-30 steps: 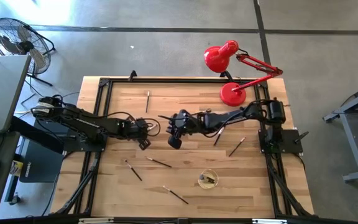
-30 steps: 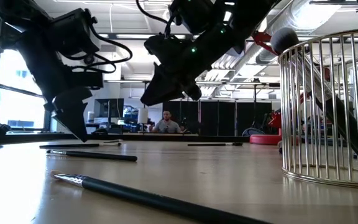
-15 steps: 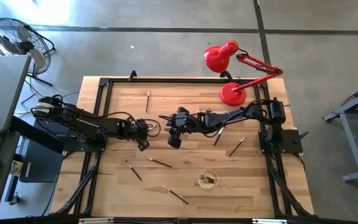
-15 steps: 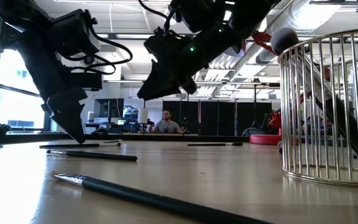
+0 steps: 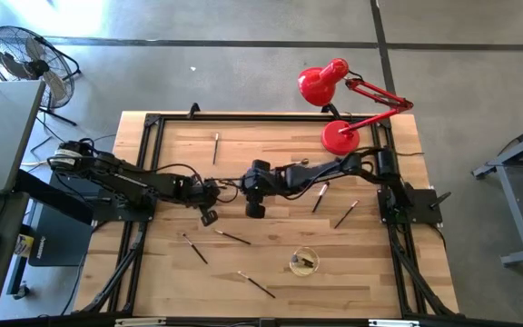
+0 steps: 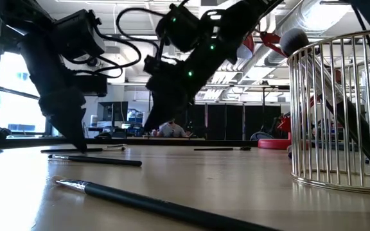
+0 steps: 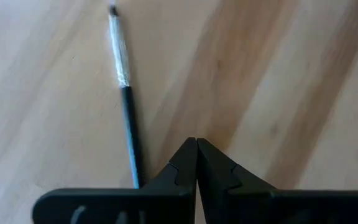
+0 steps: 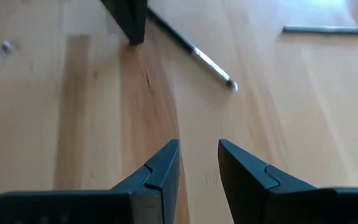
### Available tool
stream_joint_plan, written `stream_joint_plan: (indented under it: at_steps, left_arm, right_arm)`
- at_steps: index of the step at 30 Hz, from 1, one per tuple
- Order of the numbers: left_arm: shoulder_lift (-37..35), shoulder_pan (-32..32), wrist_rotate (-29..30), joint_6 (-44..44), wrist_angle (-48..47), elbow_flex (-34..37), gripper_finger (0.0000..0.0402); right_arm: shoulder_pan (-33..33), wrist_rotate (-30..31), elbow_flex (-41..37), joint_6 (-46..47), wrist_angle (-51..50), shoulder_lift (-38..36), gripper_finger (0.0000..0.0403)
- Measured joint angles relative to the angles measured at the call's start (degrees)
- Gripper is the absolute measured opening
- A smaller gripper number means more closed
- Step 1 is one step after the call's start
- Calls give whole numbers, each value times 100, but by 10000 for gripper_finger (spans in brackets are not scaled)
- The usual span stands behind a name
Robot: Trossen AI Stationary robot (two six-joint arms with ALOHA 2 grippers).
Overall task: Pick & Place Makeup Brushes
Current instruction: Put the eyeshadow brush into the gold makeup holder
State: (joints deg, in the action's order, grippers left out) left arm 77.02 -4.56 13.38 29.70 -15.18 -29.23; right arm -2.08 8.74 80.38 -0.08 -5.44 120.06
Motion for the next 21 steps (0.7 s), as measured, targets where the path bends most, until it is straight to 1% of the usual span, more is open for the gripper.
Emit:
stream_joint_plan:
  at_steps: [4,8,13,16,18,21]
  left_arm:
    - [-11,-42,173,47,101,7,0]
    - [-335,-127,491,13,134,4,0]
    - [-749,-146,810,149,-312,0,0]
    - [-759,-146,825,465,-741,8,1]
    - [-727,-146,815,637,-804,9,1]
    - [-580,-146,646,660,-785,9,2]
  right_arm:
    - [-33,34,15,233,43,5,106]
    - [-31,33,13,258,39,0,106]
    - [-29,18,13,275,53,-6,106]
    - [-29,13,13,280,124,-6,106]
    - [-31,13,13,280,185,-6,106]
    - [-31,-1,13,280,299,-6,106]
